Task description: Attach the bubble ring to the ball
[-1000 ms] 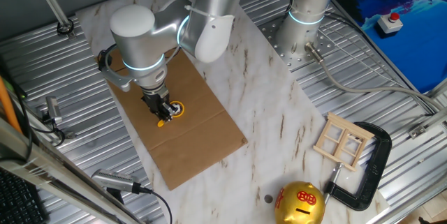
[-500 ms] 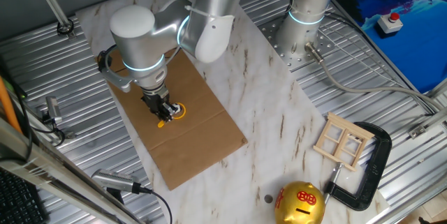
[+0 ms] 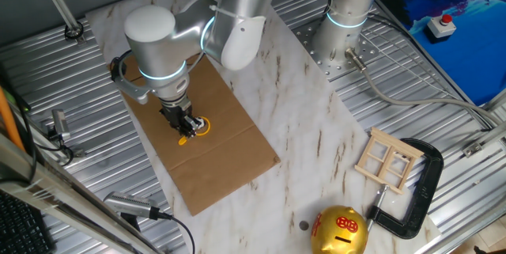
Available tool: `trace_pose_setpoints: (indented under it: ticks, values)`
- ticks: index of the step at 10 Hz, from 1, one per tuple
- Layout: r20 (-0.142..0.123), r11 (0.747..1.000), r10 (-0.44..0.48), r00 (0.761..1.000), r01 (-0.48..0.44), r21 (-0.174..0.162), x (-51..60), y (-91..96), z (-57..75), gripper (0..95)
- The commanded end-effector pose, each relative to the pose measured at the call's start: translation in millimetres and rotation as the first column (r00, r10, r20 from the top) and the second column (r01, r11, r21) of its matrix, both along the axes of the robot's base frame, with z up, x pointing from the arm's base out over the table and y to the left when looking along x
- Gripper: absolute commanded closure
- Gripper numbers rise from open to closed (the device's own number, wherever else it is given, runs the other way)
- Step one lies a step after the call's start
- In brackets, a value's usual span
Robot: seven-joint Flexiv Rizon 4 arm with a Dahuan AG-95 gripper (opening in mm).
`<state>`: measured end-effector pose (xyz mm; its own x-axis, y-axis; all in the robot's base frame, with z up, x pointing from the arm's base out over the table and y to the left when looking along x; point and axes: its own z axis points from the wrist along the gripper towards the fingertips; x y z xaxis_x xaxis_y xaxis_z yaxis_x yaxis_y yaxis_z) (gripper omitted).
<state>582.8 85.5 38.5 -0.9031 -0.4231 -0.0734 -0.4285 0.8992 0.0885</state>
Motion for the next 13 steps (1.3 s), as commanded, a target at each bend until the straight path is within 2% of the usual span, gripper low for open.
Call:
trace_pose_setpoints:
  ticks: [1,2,5,7,10,11,12,13]
  values:
    - [-0.002,1.000,-0.024,1.000,0.024,-0.001,-4.7,1.6,10.2,76.0]
    - [-0.004,0.999,-0.047,0.999,0.047,0.000,-7.5,6.8,14.9,95.0]
    - [-0.013,0.999,-0.041,0.999,0.041,0.000,-13.2,16.9,17.4,95.0]
    - [-0.028,0.999,-0.044,0.999,0.044,-0.001,-16.6,22.1,21.7,95.0]
    - [-0.057,0.995,-0.100,0.993,0.099,-0.010,-16.6,22.1,21.7,95.0]
    - [-0.072,0.996,-0.093,0.993,0.092,-0.014,-16.6,22.1,21.7,95.0]
    - [-0.071,0.996,-0.087,0.994,0.086,-0.013,-16.8,20.5,21.7,95.0]
    - [-0.070,0.998,-0.061,0.996,0.060,-0.012,-17.0,6.3,21.1,95.0]
